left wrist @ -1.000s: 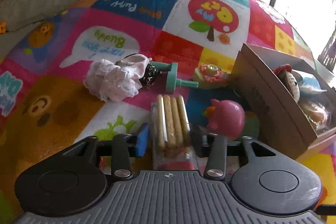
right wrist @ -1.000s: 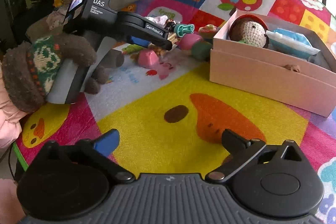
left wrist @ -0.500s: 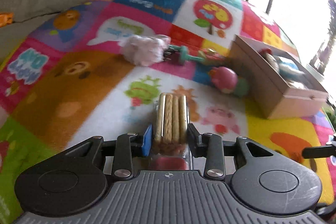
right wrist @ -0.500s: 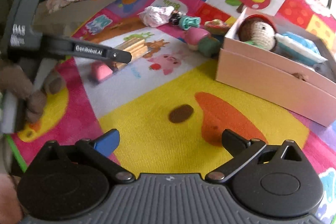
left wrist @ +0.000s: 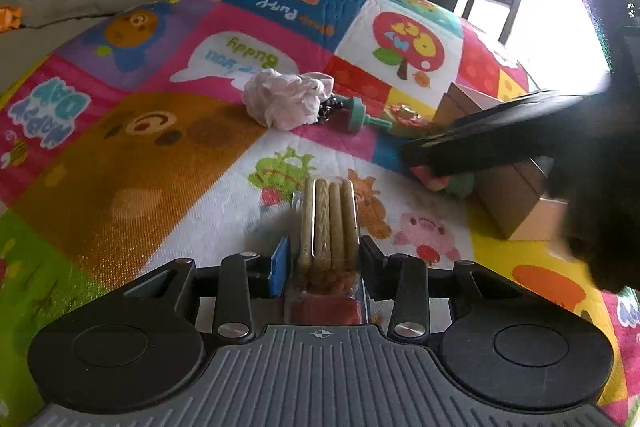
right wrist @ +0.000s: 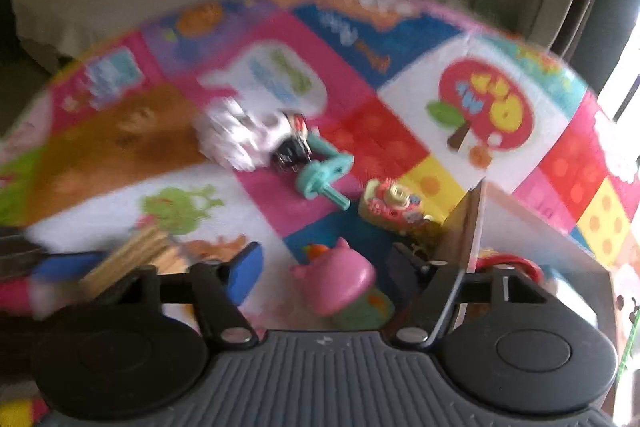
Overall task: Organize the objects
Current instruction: 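Grasp the wafer sticks with the left gripper while the right gripper grasps the pink pig toy, then lower the wafer sticks into the pink box and open the left gripper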
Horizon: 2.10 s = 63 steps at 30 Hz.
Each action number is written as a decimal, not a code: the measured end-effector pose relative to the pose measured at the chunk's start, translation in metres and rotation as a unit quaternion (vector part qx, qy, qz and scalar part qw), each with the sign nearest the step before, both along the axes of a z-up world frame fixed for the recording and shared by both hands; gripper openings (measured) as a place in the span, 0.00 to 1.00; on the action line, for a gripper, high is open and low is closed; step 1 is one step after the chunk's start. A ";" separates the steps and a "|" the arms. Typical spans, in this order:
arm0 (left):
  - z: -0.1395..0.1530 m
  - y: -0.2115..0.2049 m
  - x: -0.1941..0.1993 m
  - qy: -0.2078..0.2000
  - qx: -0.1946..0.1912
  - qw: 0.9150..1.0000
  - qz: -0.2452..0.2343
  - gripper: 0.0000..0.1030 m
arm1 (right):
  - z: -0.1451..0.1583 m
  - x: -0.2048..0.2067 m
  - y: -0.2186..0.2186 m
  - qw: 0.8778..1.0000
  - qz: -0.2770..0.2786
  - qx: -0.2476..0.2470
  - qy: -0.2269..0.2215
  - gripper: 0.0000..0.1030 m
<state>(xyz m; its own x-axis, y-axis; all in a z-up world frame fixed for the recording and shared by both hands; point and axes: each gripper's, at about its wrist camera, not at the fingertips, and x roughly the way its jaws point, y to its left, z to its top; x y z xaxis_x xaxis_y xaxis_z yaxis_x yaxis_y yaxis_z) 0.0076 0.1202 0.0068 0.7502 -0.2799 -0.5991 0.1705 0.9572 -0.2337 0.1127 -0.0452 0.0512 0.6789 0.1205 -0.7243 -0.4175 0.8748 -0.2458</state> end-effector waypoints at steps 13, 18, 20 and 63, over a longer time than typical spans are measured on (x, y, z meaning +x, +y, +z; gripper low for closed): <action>0.000 -0.004 -0.007 -0.005 0.009 1.000 0.002 0.40 | -0.010 -0.094 -0.027 0.996 0.063 0.049 0.039 0.48; 0.004 -0.019 -0.014 0.009 0.013 0.999 -0.028 0.40 | -0.010 -0.144 -0.058 0.997 0.058 0.043 0.011 0.48; 0.004 -0.029 -0.018 0.014 0.015 0.999 -0.045 0.40 | -0.014 -0.157 -0.070 0.998 0.045 0.027 -0.017 0.48; 0.018 -0.066 -0.026 0.029 0.037 0.995 -0.088 0.35 | -0.017 -0.188 -0.139 0.985 0.045 0.165 -0.030 0.47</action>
<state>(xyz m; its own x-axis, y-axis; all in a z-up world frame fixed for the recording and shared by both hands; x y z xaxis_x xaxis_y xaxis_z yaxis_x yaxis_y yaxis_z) -0.0185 0.0538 0.0249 0.6566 -0.3576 -0.6640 0.3253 0.9286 -0.1784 -0.0750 -0.1846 0.0340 0.6943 0.4054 -0.5946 -0.4912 0.8708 0.0202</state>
